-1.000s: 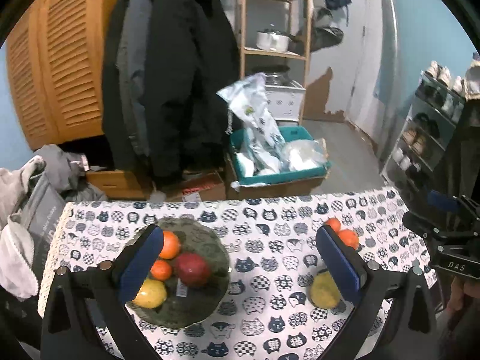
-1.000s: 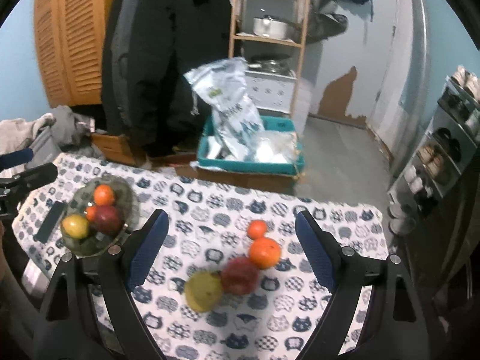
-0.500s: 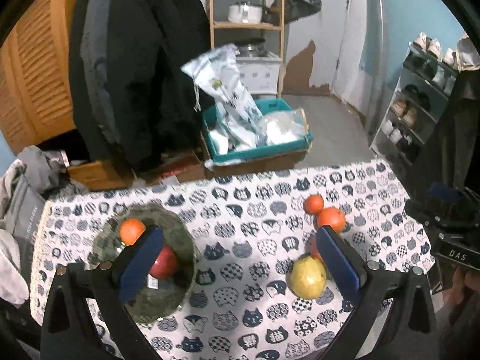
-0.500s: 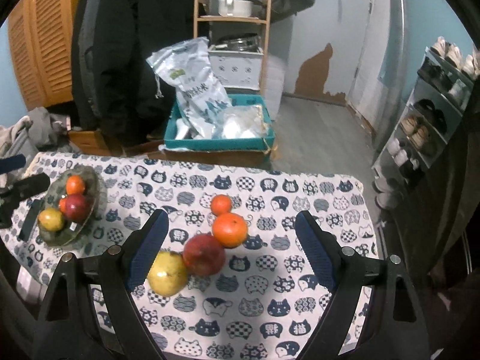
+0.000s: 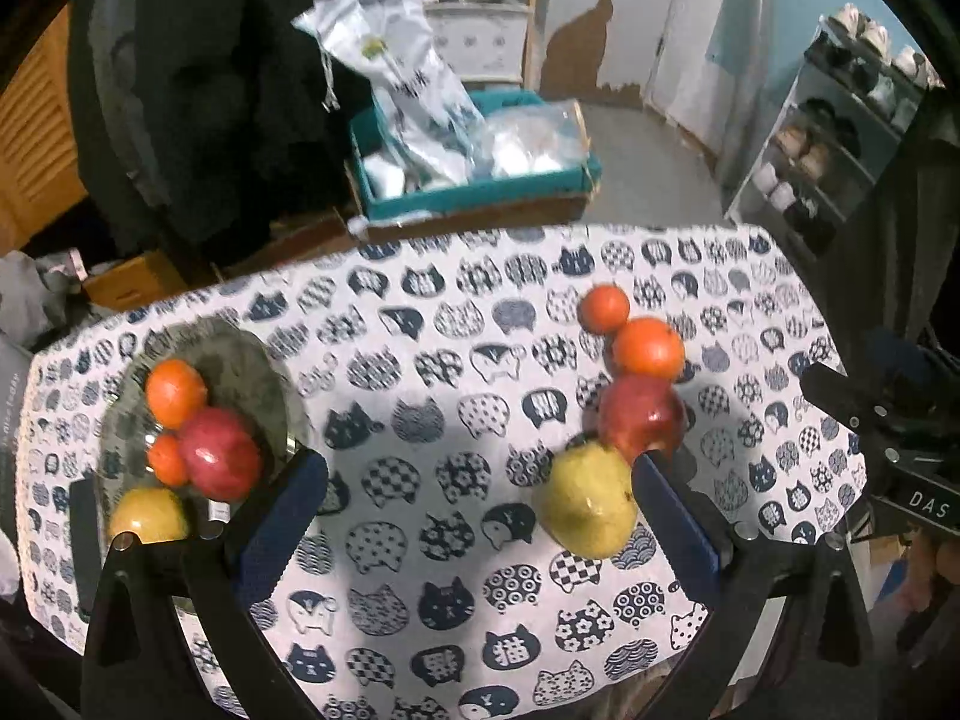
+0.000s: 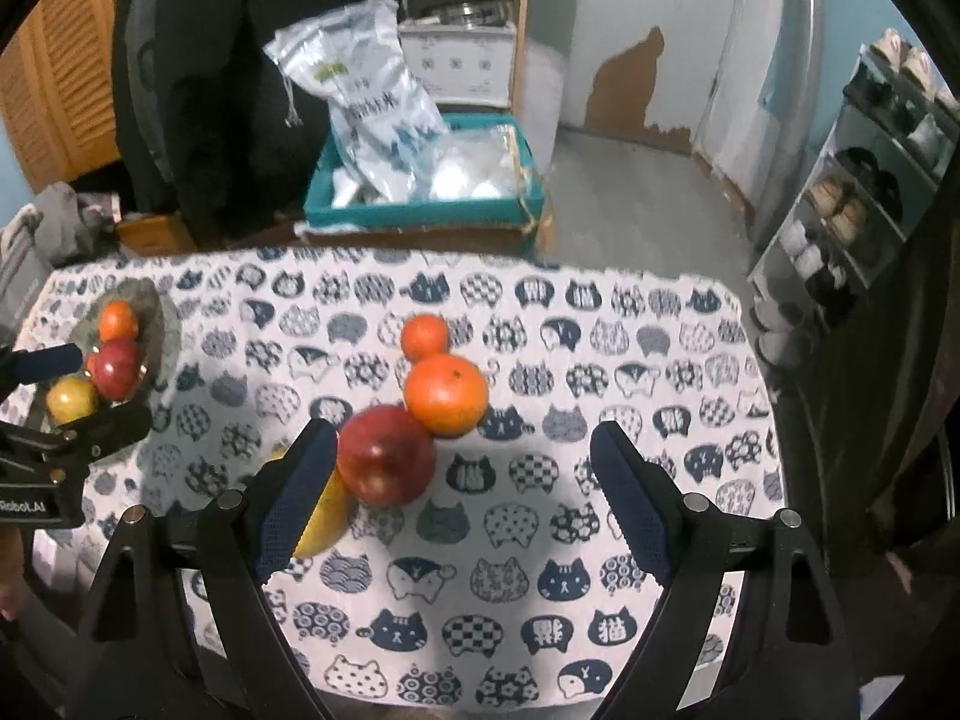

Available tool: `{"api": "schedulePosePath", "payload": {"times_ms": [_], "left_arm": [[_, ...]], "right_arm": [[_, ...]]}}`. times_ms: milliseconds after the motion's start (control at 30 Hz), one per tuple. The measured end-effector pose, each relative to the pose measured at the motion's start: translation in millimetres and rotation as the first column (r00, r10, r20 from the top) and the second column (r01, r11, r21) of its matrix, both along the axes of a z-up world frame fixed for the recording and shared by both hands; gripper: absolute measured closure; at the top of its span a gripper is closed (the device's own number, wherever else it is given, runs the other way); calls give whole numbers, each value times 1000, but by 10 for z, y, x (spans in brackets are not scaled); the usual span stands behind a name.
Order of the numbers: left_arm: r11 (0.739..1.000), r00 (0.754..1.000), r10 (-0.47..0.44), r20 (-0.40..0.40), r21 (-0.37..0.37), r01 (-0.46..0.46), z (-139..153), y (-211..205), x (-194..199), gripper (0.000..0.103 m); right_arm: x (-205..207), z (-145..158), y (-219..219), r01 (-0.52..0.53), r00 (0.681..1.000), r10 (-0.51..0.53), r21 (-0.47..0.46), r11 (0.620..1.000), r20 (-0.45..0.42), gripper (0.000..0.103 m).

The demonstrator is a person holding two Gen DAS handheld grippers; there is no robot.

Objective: Organize fruits
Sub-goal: 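Grasp the green-yellow pear with the left tool while the right tool grasps the red apple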

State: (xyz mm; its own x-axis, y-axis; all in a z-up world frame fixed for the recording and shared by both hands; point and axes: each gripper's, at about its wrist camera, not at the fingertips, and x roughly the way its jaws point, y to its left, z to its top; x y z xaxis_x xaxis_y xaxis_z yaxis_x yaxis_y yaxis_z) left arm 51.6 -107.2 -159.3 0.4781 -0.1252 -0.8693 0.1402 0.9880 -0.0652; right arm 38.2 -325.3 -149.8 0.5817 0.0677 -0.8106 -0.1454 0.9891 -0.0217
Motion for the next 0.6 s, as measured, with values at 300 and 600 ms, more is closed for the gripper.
{"api": "schedulePosePath", "payload": {"times_ms": [300, 600], "left_arm": [[999, 993, -33, -112, -8, 32, -488, -234, 110, 1], [998, 979, -62, -195, 3, 63, -797, -468, 120, 1]], "right_arm": [[17, -383, -90, 31, 995, -35, -53, 998, -90, 18], [91, -690, -193, 68, 982, -77, -62, 996, -172, 18]]}}
